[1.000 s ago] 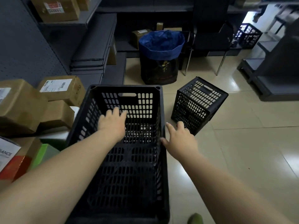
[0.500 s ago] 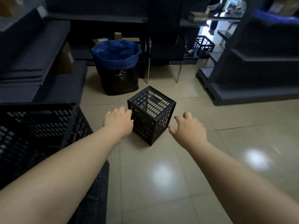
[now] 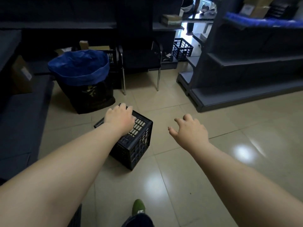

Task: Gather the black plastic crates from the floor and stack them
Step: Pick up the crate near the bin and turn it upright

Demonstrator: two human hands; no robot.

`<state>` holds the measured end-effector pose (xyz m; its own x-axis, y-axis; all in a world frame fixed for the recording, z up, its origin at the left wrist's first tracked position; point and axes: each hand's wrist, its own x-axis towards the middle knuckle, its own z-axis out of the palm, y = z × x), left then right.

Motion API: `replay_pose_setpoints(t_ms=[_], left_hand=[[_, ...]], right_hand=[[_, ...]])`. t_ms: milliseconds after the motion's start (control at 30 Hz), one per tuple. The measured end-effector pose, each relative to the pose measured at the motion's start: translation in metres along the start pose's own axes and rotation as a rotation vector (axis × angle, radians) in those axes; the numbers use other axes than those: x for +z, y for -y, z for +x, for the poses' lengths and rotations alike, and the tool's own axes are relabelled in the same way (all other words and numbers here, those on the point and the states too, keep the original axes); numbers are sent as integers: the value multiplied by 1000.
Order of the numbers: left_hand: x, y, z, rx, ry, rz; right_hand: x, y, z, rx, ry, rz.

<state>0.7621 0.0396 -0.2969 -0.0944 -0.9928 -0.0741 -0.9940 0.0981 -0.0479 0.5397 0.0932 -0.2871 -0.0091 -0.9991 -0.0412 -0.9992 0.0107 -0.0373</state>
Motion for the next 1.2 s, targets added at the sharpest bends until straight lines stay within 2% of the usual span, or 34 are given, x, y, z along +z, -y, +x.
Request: replay_pose_setpoints(t_ms=[267, 400, 533, 800, 933, 1200], left_hand=[[-16, -45, 141, 110, 10, -16], [-11, -50, 189, 81, 13, -8], [4, -39, 235, -54, 55, -44], [31, -23, 275, -466, 154, -204], [56, -9, 261, -602, 194, -242], [124, 61, 234, -911, 365, -274]], right_hand=[[-12, -19, 145, -19, 66, 45], [-1, -29, 207, -78, 98, 14], [12, -36, 279, -167, 131, -11], [19, -20, 403, -469, 227, -103], [34, 20, 452, -512, 295, -94], [108, 105, 480, -660, 432, -130]])
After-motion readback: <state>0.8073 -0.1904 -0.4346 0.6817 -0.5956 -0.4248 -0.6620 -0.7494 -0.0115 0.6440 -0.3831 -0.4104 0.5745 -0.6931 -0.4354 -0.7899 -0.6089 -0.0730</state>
